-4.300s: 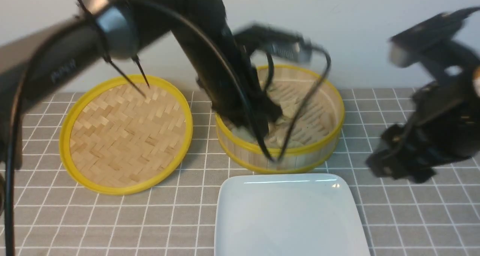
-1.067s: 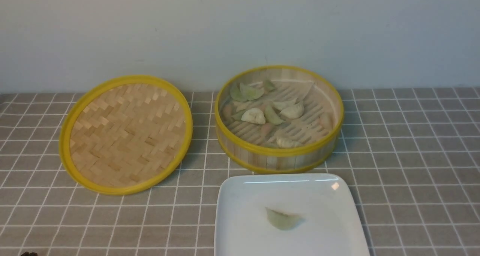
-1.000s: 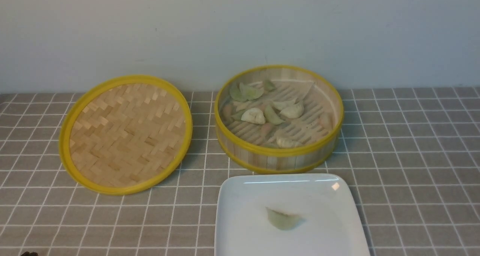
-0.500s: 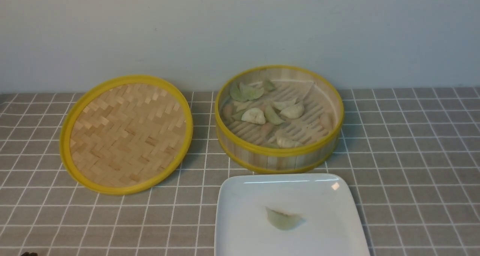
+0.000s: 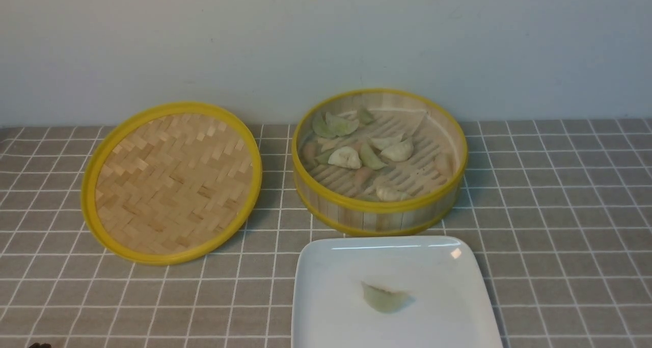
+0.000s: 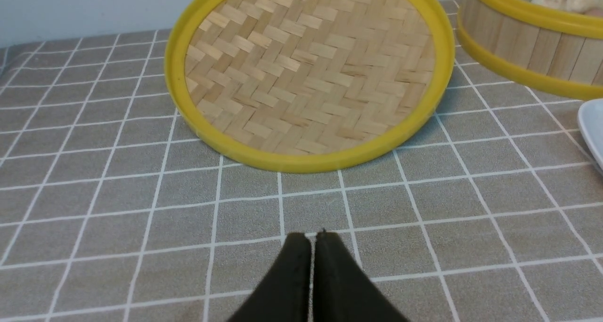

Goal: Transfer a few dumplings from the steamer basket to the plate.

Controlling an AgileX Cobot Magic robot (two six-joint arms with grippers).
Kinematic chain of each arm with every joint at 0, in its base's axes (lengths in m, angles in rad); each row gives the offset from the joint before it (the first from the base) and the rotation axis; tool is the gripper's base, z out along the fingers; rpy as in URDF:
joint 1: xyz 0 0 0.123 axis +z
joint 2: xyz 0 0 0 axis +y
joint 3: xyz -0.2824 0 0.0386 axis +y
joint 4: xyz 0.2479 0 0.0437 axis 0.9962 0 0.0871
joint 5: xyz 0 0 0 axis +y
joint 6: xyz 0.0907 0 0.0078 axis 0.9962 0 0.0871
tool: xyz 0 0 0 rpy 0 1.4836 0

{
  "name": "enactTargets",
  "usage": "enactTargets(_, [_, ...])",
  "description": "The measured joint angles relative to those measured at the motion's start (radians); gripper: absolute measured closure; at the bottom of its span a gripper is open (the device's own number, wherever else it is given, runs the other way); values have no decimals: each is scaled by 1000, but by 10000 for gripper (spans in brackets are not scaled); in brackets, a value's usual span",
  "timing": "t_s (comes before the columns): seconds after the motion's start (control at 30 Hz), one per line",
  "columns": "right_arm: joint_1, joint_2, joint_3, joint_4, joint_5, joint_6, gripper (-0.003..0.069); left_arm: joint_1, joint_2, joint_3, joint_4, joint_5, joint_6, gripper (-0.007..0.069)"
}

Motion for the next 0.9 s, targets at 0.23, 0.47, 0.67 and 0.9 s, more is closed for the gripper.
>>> enactTargets(0.23, [0,0,0,276,23,-310,673,0,0,0,-1,0,0,629])
enactTargets(0.47, [-255,0,96,284,147,-397,673,0,0,0,-1,1,0,629])
enactTargets(0.67, [-455,0,260,240,264,-397,673,0,0,0,-1,1,0,629])
enactTargets(0.9, [-518,0,264,237,282,-378,673,0,0,0,-1,1,0,629])
